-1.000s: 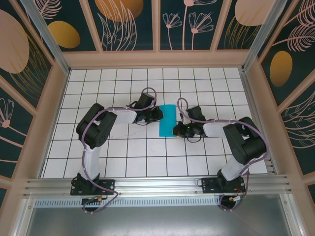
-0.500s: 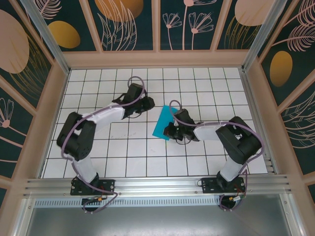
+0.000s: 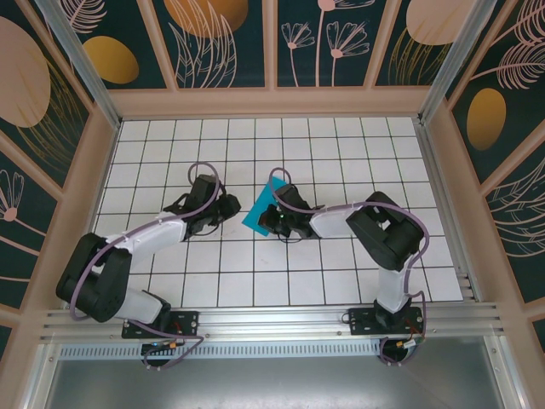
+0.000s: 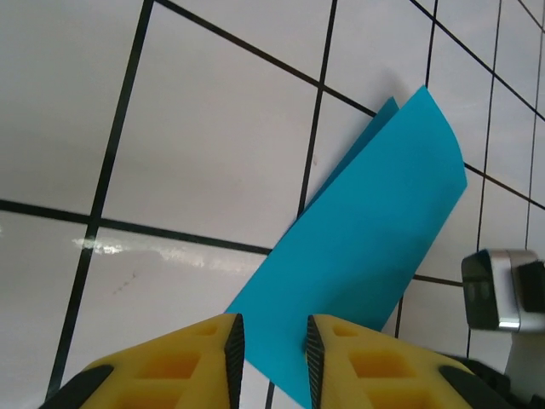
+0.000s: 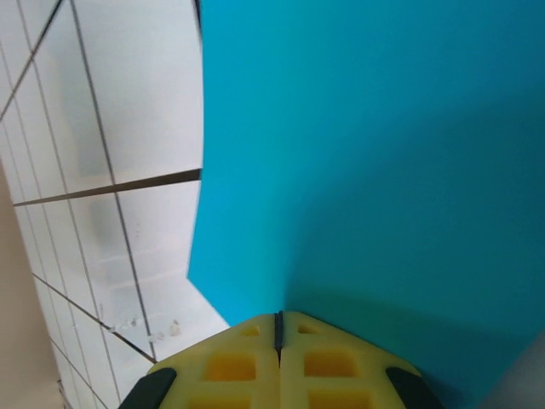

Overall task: Fold a paper plane with a square sheet of paper (pick it up from the middle)
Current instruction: Move the square sheet of paper to the center of the table, then first fold in half a square sheet of paper at the center of the table.

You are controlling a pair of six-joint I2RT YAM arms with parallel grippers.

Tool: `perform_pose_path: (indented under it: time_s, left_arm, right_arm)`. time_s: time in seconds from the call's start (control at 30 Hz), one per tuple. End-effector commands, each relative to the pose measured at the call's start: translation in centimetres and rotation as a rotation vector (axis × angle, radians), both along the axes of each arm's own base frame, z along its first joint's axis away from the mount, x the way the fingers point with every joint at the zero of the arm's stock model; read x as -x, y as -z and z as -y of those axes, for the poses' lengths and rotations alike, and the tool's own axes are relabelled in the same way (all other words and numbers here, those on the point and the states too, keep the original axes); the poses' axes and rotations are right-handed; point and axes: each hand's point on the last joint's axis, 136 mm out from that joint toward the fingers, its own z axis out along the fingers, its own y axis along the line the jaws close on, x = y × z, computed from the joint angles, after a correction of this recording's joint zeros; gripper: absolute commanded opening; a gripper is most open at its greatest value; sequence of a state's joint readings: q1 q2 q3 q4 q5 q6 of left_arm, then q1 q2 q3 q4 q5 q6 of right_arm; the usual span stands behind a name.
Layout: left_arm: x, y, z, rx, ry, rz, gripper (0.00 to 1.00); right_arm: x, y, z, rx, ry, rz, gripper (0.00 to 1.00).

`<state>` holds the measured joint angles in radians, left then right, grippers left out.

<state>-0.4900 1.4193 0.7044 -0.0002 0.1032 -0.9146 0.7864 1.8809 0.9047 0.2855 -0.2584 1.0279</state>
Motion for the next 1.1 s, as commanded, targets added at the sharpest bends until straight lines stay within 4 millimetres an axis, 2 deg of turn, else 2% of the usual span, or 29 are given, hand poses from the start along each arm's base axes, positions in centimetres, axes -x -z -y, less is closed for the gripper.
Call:
perform_pose_path:
  time_s: [0.0, 0.1, 0.17, 0.27, 0.4, 0.63, 0.87, 1.03, 1.07]
  left_arm:
    - [0.0, -1.9, 1.5, 0.127, 0.025, 0.06, 0.27]
    - [0.5, -2.7, 2.8, 0.18, 0.06, 0.082, 0.23]
    - [0.6, -3.4, 3.8, 0.196, 0.077, 0.096, 0.22]
    - [0.9, -4.0, 5.1, 0.222, 0.091, 0.096, 0.19]
    - [1.6, -3.6, 7.3, 0.267, 0.118, 0.056, 0.13]
    - [1.9, -1.3, 10.4, 0.275, 0.167, -0.028, 0.03]
    - [2.2, 3.0, 10.9, 0.221, 0.18, -0.119, 0.0]
    - [2.2, 3.3, 11.2, 0.221, 0.194, -0.114, 0.0]
    - [2.2, 4.2, 11.1, 0.213, 0.189, -0.133, 0.0]
  right_arm:
    - [-2.0, -4.3, 0.1, -0.058, 0.003, 0.093, 0.03]
    - [-2.6, -6.4, 1.9, -0.067, -0.033, 0.155, 0.03]
    - [-2.8, -6.5, 3.4, -0.059, -0.05, 0.174, 0.02]
    - [-2.9, -6.0, 5.0, -0.037, -0.08, 0.174, 0.0]
    - [-3.2, -4.6, 6.2, -0.024, -0.103, 0.135, 0.0]
    - [-2.9, -2.8, 5.1, -0.047, -0.169, 0.08, 0.0]
    - [-3.0, -0.5, 5.0, -0.005, -0.166, 0.029, 0.0]
    - [-3.1, -0.2, 4.5, -0.014, -0.173, 0.026, 0.0]
    - [-3.1, -0.2, 4.4, -0.01, -0.177, 0.023, 0.0]
